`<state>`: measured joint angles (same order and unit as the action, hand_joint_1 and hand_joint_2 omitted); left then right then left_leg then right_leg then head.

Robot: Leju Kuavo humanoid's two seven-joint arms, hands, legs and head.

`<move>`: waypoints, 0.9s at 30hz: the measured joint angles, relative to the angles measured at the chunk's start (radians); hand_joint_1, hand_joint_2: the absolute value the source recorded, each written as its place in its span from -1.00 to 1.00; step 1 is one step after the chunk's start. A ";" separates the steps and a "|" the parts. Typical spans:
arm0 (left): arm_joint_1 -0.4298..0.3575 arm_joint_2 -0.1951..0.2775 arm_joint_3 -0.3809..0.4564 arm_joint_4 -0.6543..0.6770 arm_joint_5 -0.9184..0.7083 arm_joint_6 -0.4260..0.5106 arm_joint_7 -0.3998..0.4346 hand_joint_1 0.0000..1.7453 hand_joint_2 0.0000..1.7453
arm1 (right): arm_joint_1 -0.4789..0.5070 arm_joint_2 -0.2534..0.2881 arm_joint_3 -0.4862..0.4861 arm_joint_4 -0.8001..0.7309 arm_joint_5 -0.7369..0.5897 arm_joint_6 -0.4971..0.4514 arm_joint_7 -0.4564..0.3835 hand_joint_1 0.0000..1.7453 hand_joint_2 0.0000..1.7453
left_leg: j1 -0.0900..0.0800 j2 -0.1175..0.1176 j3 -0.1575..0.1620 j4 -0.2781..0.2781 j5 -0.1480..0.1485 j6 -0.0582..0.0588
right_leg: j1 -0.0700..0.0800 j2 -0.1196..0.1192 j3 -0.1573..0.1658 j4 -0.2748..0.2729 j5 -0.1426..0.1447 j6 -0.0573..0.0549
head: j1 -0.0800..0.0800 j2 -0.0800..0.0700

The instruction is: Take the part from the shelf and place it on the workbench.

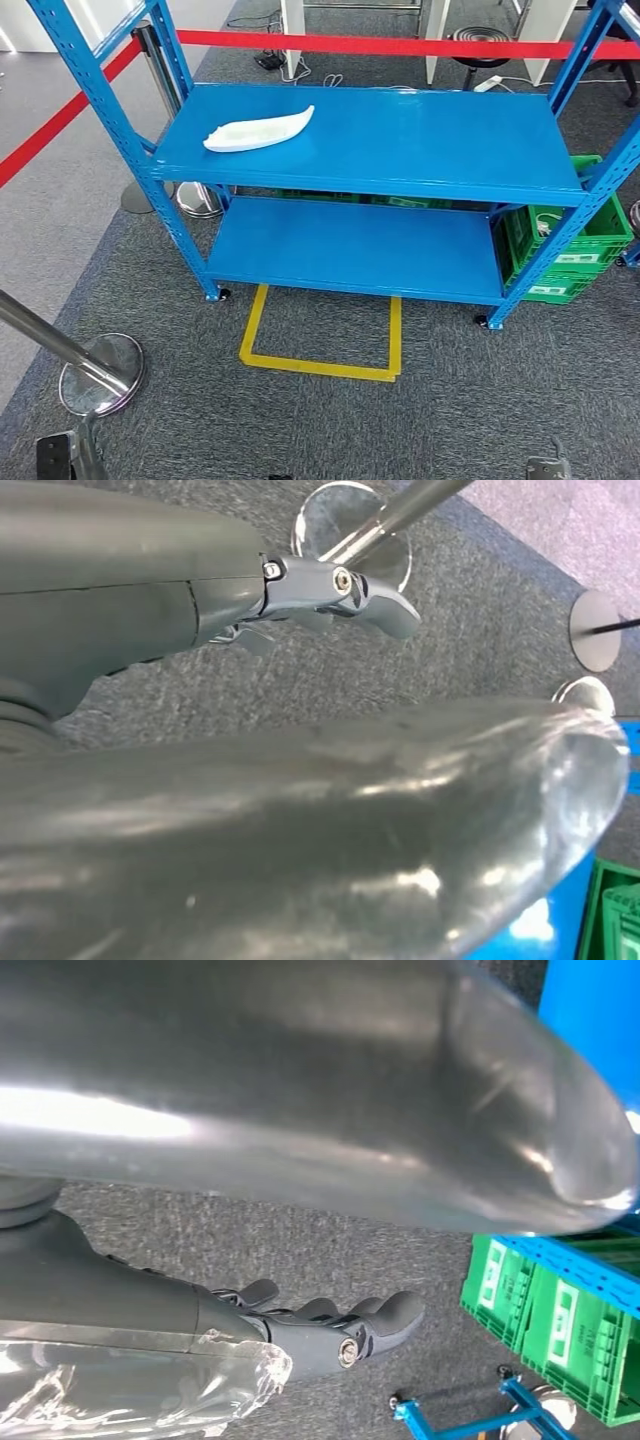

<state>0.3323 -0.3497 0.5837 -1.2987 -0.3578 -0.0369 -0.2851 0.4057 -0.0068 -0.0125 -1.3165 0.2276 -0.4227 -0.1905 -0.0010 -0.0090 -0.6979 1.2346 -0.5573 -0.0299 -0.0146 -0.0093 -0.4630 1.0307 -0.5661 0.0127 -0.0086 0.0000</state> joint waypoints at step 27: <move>-0.010 -0.010 0.018 0.009 -0.033 -0.031 0.024 -1.00 0.50 | -0.007 0.025 -0.037 0.005 0.000 0.023 0.034 -1.00 0.50 | -0.009 -0.020 0.148 -0.225 0.081 0.043 | 0.010 0.024 -0.092 0.016 0.064 0.026 | 0.002 0.000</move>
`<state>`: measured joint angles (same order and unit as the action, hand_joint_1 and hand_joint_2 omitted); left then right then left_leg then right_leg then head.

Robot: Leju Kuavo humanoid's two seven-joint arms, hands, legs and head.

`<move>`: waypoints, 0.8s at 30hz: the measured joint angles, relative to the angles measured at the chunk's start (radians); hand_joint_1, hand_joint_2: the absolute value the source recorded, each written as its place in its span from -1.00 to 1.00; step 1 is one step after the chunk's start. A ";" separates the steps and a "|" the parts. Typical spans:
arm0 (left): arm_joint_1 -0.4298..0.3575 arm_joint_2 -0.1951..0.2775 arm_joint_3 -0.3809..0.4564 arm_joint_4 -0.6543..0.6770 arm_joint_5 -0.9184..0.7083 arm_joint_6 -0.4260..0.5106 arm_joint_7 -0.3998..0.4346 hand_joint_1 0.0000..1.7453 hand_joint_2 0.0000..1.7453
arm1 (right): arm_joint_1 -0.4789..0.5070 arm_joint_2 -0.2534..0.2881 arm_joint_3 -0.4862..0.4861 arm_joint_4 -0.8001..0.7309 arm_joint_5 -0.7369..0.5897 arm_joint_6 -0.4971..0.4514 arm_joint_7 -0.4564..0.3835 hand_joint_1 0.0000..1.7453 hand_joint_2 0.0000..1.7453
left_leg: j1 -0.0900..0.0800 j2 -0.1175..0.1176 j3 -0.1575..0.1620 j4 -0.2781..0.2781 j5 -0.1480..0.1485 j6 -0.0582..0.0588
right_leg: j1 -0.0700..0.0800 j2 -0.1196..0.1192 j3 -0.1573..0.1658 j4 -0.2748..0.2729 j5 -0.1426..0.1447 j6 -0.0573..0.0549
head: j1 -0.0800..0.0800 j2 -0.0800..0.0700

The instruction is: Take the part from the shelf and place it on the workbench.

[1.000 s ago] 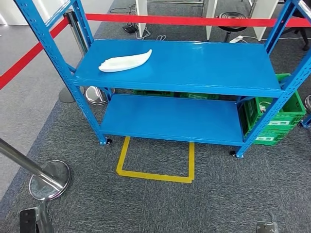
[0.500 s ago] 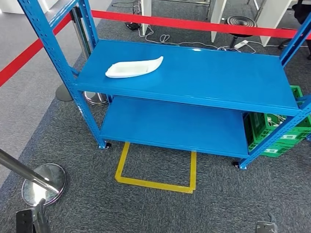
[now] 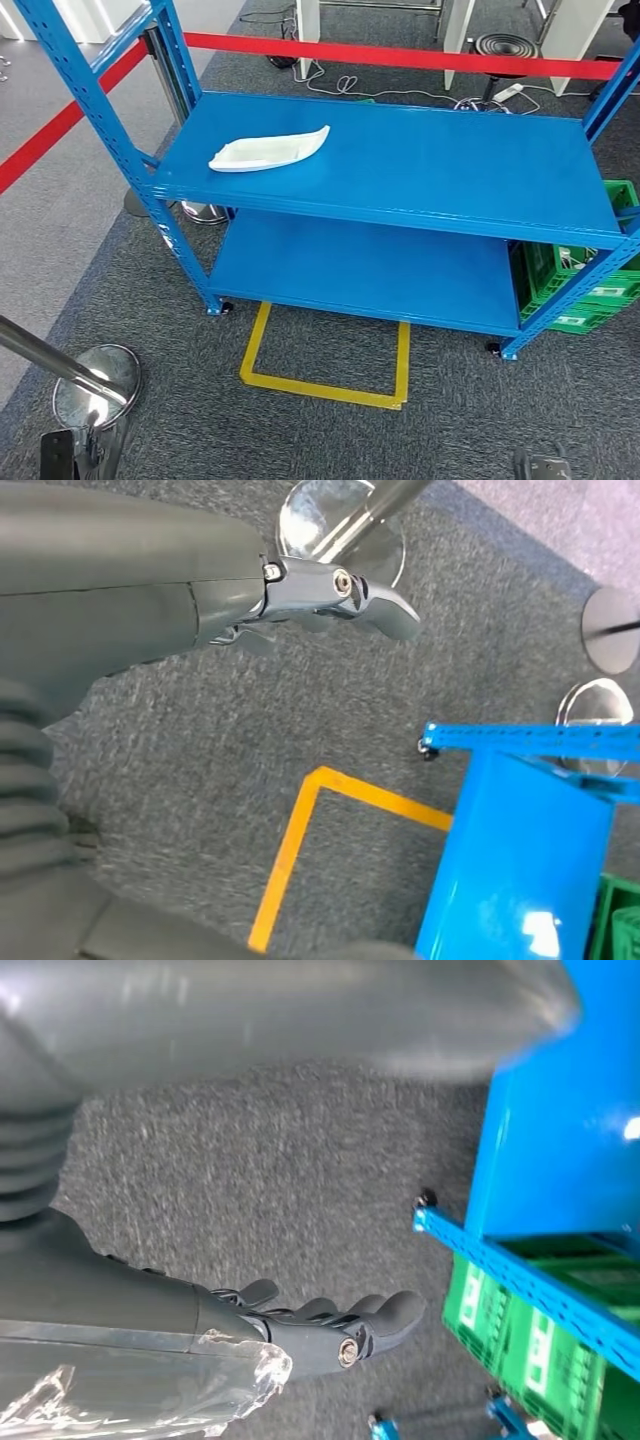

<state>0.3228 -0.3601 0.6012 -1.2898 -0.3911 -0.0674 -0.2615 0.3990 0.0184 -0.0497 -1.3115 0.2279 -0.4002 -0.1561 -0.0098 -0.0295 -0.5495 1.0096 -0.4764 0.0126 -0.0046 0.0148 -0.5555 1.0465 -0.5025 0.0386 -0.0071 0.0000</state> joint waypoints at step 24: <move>-0.003 0.000 0.013 0.018 0.036 0.033 -0.005 -1.00 -1.00 | -0.019 0.043 -0.072 0.012 -0.009 0.034 -0.069 -1.00 -1.00 | 0.000 0.000 0.005 -0.006 0.000 -0.020 | 0.001 0.000 0.009 -0.010 0.001 -0.005 | 0.001 0.000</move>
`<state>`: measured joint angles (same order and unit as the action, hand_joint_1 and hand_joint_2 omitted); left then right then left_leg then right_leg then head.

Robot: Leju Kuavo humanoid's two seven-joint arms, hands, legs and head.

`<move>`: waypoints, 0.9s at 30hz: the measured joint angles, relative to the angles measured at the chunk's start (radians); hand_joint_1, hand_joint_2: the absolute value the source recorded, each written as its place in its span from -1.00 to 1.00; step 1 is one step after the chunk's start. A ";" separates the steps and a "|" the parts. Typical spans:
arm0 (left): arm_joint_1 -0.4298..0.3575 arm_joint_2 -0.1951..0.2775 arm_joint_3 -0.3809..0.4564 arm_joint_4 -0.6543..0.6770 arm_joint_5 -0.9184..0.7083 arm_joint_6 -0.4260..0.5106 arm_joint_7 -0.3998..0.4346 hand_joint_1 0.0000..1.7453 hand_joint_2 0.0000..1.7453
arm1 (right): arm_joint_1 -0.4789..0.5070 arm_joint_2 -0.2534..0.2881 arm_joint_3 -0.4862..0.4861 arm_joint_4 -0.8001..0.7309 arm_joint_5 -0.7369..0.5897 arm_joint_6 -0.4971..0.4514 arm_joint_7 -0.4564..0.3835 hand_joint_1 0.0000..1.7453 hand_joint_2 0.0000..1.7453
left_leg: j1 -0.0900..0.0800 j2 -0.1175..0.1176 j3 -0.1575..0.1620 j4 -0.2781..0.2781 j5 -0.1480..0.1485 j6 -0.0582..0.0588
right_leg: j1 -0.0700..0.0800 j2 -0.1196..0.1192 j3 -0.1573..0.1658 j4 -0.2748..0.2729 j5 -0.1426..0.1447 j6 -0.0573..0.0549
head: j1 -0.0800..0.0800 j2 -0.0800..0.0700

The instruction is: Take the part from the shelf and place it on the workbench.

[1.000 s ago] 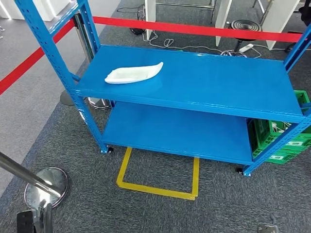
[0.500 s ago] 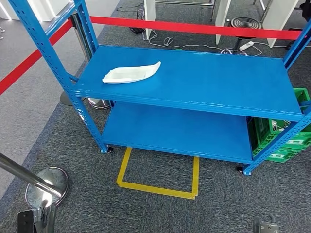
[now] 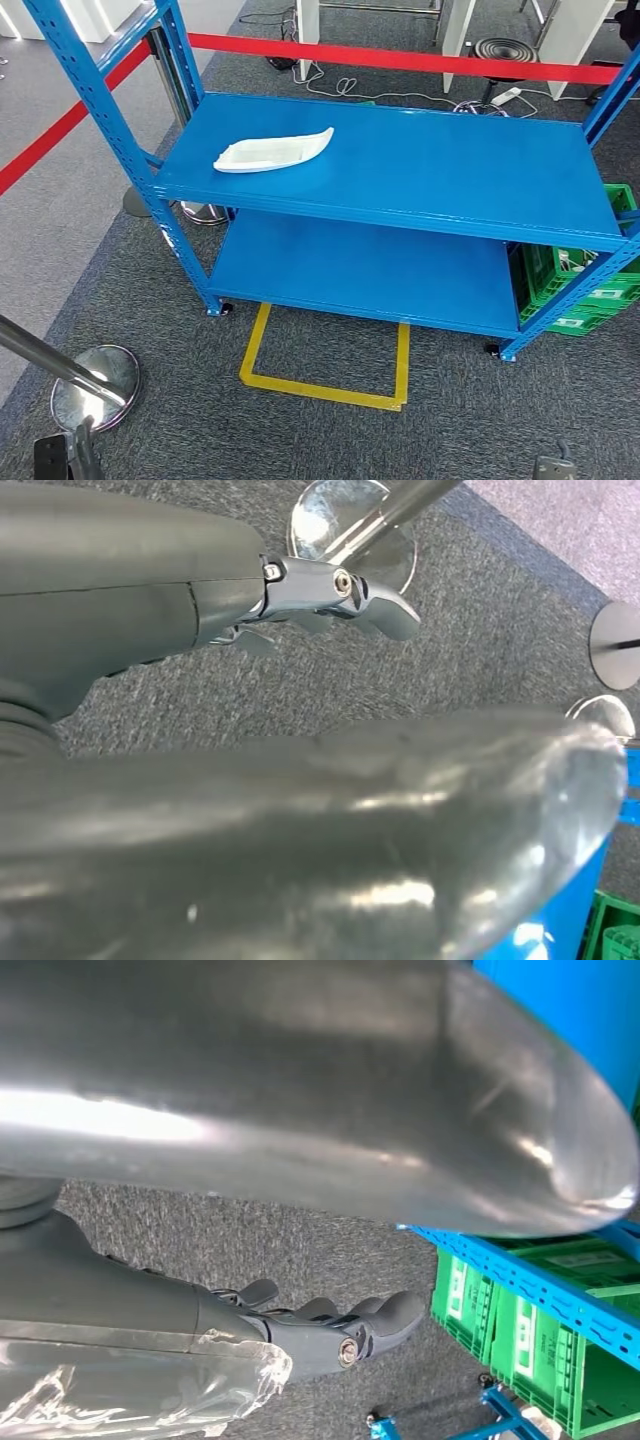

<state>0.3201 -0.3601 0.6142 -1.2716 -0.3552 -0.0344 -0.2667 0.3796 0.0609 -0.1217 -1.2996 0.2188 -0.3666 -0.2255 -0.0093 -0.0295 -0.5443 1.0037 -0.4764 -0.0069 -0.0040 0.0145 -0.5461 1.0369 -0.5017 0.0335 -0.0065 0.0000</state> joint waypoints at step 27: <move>-0.052 0.100 -0.198 0.281 0.115 0.015 0.090 -1.00 -1.00 | -0.080 0.007 0.008 0.305 -0.064 0.140 0.072 -1.00 -1.00 | 0.000 0.000 0.002 0.000 0.000 0.000 | 0.000 0.000 0.002 -0.001 0.000 0.000 | 0.000 0.000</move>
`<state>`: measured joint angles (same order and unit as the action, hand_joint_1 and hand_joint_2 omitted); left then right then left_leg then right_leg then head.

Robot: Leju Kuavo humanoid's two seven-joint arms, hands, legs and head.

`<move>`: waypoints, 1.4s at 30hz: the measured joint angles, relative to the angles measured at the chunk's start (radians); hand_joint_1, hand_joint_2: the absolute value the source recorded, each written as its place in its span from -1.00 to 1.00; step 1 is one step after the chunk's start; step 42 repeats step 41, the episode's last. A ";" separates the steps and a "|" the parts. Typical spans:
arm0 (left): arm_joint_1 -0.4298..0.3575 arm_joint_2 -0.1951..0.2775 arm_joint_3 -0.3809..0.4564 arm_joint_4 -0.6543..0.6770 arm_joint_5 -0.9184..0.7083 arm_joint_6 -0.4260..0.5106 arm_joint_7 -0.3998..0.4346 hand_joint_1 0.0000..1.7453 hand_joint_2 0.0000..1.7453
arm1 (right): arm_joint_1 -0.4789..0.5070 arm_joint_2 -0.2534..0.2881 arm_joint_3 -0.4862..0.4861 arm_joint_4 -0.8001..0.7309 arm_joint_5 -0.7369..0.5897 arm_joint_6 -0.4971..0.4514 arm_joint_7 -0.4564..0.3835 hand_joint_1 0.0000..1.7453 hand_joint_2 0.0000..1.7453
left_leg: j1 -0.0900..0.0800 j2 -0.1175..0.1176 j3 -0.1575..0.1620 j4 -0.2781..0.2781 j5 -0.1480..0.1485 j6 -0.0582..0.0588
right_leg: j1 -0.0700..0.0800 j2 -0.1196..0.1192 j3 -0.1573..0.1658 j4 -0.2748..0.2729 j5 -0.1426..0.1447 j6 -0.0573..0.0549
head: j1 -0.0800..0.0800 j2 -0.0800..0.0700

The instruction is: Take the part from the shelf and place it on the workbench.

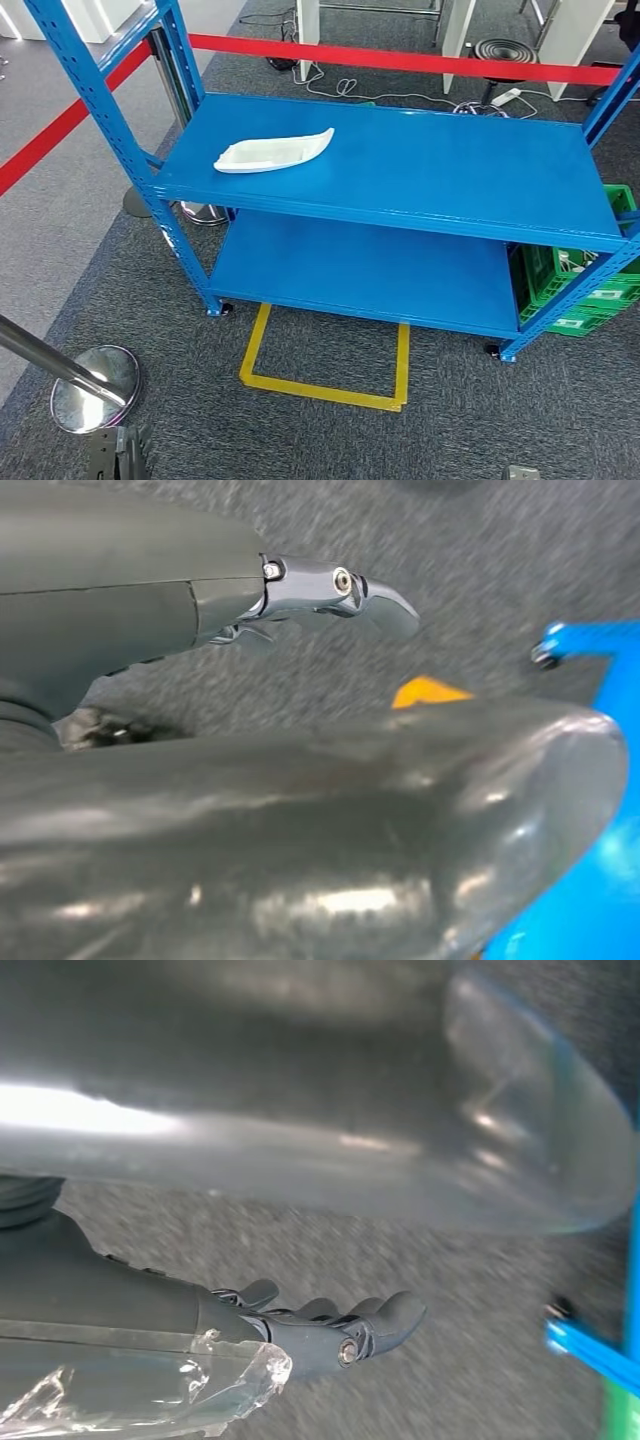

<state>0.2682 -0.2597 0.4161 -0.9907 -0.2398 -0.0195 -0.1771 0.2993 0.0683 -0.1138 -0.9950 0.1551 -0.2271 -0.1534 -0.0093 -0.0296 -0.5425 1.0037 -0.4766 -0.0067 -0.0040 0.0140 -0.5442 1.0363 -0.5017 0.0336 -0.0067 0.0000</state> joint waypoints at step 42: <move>-0.096 0.245 -0.391 0.548 0.241 0.020 0.177 -1.00 1.00 | -0.135 -0.056 0.093 0.563 -0.154 0.224 0.153 -1.00 1.00 | 0.000 0.000 -0.002 0.000 -0.001 0.000 | 0.000 0.000 -0.001 -0.002 0.000 0.000 | 0.000 0.000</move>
